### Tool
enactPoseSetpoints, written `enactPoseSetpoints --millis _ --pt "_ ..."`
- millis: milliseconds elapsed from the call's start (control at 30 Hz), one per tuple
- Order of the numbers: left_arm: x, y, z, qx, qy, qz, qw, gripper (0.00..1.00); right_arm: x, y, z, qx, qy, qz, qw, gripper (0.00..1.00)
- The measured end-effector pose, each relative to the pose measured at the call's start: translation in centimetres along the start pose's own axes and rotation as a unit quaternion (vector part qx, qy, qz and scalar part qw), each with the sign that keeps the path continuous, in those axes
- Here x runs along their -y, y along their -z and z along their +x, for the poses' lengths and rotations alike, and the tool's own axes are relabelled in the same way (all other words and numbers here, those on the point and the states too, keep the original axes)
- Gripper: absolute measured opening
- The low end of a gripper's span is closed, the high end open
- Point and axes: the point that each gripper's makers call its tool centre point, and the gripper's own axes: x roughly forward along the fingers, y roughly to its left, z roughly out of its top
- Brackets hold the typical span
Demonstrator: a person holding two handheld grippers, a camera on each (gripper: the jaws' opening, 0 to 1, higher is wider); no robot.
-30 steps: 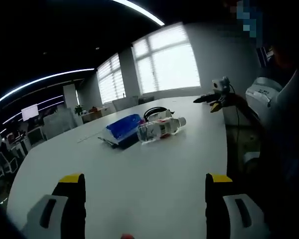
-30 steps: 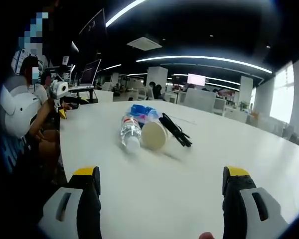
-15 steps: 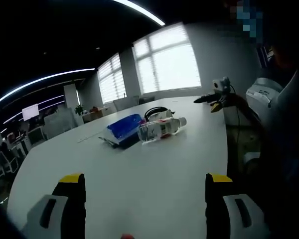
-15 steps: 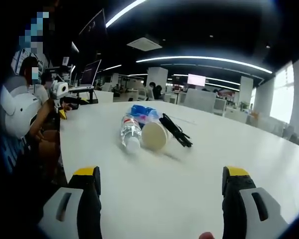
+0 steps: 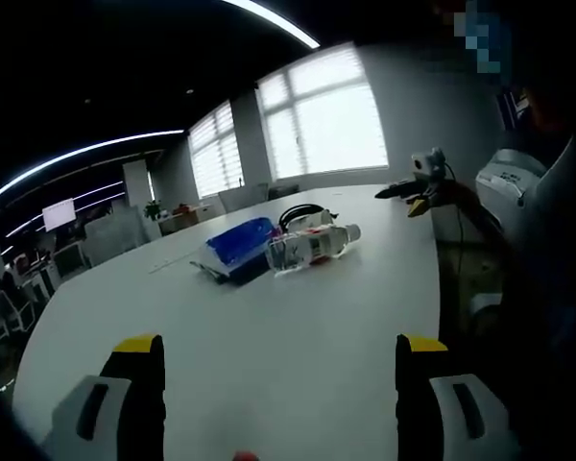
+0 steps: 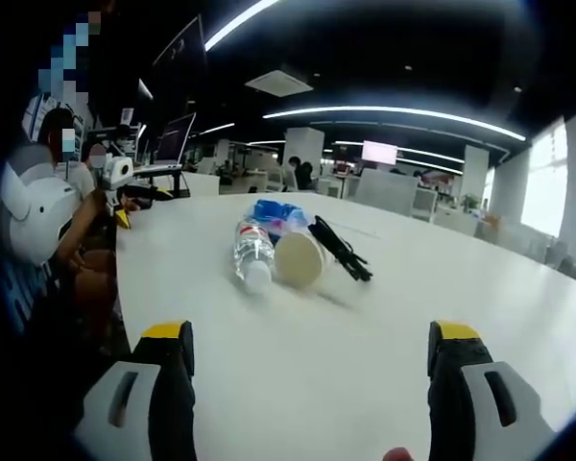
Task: Arrange the tabletop items into an orderly group along one side of the table until the central work area is clear of visible clutter.
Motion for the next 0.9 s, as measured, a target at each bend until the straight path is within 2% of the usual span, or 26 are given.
enactPoseSetpoints --millis 900 --pt "0.12 0.21 -0.17 -0.001 0.003 0.001 1.0000 1.00 -0.29 0.02 0.19 0.000 -0.001 0.001 1.0000 0.99"
